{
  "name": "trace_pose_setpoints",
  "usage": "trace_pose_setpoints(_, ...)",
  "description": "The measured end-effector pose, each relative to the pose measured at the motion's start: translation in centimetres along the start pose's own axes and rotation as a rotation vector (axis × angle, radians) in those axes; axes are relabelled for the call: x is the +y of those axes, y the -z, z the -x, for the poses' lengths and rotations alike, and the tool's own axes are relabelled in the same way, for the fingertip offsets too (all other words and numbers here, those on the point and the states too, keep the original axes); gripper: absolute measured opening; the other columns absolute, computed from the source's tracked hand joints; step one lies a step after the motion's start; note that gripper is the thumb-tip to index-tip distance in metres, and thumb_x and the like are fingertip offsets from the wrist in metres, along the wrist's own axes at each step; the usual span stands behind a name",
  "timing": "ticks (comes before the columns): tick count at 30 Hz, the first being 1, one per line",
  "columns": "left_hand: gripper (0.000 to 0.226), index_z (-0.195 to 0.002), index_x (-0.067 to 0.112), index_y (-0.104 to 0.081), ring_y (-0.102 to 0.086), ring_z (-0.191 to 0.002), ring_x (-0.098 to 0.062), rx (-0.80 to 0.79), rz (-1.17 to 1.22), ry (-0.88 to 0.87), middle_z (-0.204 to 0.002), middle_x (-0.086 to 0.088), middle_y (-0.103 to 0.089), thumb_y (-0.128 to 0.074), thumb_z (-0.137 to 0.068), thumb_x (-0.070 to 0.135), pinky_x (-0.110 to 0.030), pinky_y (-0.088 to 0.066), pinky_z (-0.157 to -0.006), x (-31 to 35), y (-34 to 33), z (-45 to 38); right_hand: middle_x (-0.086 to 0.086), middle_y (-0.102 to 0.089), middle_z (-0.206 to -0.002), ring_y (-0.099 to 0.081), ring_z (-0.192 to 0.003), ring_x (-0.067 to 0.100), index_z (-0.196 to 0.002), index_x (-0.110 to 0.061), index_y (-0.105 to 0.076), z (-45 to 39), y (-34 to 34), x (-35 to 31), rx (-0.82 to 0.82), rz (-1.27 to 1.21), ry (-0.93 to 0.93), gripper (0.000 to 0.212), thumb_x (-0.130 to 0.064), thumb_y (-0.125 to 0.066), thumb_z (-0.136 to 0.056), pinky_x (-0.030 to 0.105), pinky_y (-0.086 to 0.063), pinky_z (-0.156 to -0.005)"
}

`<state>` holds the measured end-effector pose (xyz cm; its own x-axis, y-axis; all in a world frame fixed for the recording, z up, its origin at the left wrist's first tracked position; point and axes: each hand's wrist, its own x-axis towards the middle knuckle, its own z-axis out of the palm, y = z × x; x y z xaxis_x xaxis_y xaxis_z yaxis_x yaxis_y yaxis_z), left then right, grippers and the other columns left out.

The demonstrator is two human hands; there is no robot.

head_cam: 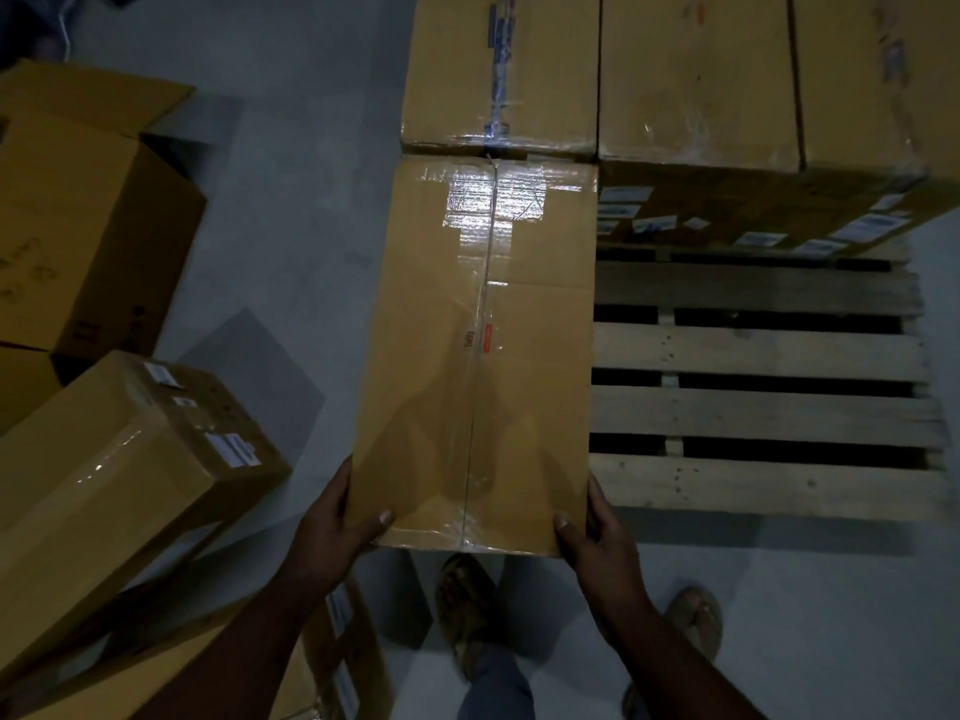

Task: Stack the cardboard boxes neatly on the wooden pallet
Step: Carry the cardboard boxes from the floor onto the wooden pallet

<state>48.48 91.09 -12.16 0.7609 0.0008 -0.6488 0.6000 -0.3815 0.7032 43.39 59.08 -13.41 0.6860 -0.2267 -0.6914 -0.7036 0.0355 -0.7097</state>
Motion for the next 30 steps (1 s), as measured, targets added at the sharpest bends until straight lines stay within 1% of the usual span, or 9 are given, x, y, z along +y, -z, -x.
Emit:
trace_pose_setpoints(3,0.076,-0.153,0.035,-0.040,-0.064,-0.120,-0.013,0.006,0.048,0.022,-0.139,0.013,-0.060,-0.077,-0.089,0.014,-0.044,-0.060,-0.091,0.1,-0.2,0.0,-0.007,-0.055,-0.151,-0.058,-0.132,0.015,-0.158,-0.030,-0.039,-0.3,0.2,-0.5,-0.001,0.003,0.022,0.065,-0.008,-0.062,-0.102,0.048,-0.051,-0.110)
trace_pose_setpoints(8,0.081,-0.153,0.040,-0.036,-0.062,-0.124,-0.019,-0.004,0.054,0.034,-0.144,0.010,-0.057,-0.079,-0.088,0.020,-0.048,-0.061,-0.090,-0.1,-0.4,-0.1,-0.006,-0.056,-0.150,-0.059,-0.131,0.015,-0.158,-0.029,-0.040,-0.3,0.3,-0.8,0.010,0.009,0.014,0.064,-0.005,-0.059,-0.102,0.046,-0.052,-0.109)
trace_pose_setpoints(11,0.081,-0.156,0.035,-0.034,-0.061,-0.123,-0.010,-0.004,0.027,0.028,-0.143,0.012,-0.057,-0.076,-0.090,0.016,-0.039,-0.059,-0.093,0.4,-0.6,0.2,-0.005,-0.057,-0.149,-0.059,-0.131,0.016,-0.157,-0.028,-0.041,-0.2,0.1,-0.9,0.028,0.004,0.001,0.064,-0.004,-0.059,-0.102,0.047,-0.051,-0.110)
trace_pose_setpoints(13,0.080,-0.156,0.035,-0.034,-0.061,-0.120,-0.004,-0.006,0.020,0.016,-0.141,0.015,-0.057,-0.075,-0.090,0.015,-0.027,-0.060,-0.087,0.6,-0.7,0.3,-0.004,-0.058,-0.149,-0.059,-0.131,0.016,-0.158,-0.028,-0.041,-0.1,0.1,-0.8,0.037,0.014,0.001,0.063,-0.005,-0.059,-0.102,0.047,-0.051,-0.110)
trace_pose_setpoints(17,0.080,-0.155,0.039,-0.035,-0.062,-0.119,-0.009,-0.002,0.041,0.028,-0.142,0.013,-0.058,-0.075,-0.090,0.013,-0.033,-0.062,-0.083,0.7,-0.5,0.2,-0.005,-0.056,-0.151,-0.058,-0.133,0.016,-0.158,-0.030,-0.039,0.0,0.0,-0.7,0.033,0.024,-0.003,0.064,-0.007,-0.060,-0.102,0.048,-0.050,-0.111)
trace_pose_setpoints(20,0.078,-0.155,0.035,-0.036,-0.062,-0.117,-0.009,-0.007,0.051,0.032,-0.141,0.009,-0.058,-0.074,-0.091,0.012,-0.024,-0.061,-0.074,0.8,-0.5,0.0,-0.004,-0.055,-0.152,-0.058,-0.132,0.015,-0.159,-0.029,-0.039,0.1,-0.2,-0.9,0.059,0.053,-0.002,0.065,-0.007,-0.061,-0.102,0.046,-0.050,-0.111)
trace_pose_setpoints(26,0.078,-0.153,0.038,-0.036,-0.063,-0.118,-0.017,-0.019,0.019,0.041,-0.138,0.008,-0.059,-0.076,-0.090,0.019,-0.038,-0.063,-0.080,0.8,-0.3,-0.3,-0.005,-0.048,-0.157,-0.051,-0.139,0.018,-0.162,-0.030,-0.031,0.1,-0.5,-1.3,0.077,0.209,0.030,0.066,-0.018,-0.060,-0.104,0.047,-0.047,-0.114)
trace_pose_setpoints(28,0.078,-0.155,0.037,-0.034,-0.062,-0.119,-0.021,-0.009,-0.074,0.033,-0.140,0.005,-0.057,-0.077,-0.090,0.024,-0.040,-0.060,-0.086,1.1,-0.2,-0.2,0.000,-0.041,-0.161,-0.045,-0.145,0.024,-0.165,-0.023,-0.020,0.4,-0.6,-2.1,0.052,0.279,0.010,0.071,-0.022,-0.058,-0.105,0.038,-0.041,-0.116)
trace_pose_setpoints(30,0.077,-0.158,0.023,-0.033,-0.056,-0.130,-0.027,0.041,-0.192,0.033,-0.148,-0.004,-0.053,-0.074,-0.092,0.025,-0.040,-0.050,-0.102,2.2,-0.3,0.6,0.006,-0.034,-0.165,-0.039,-0.149,0.027,-0.166,-0.017,-0.011,1.5,0.0,-4.0,0.027,0.322,-0.065,0.077,-0.028,-0.057,-0.105,0.027,-0.033,-0.110)
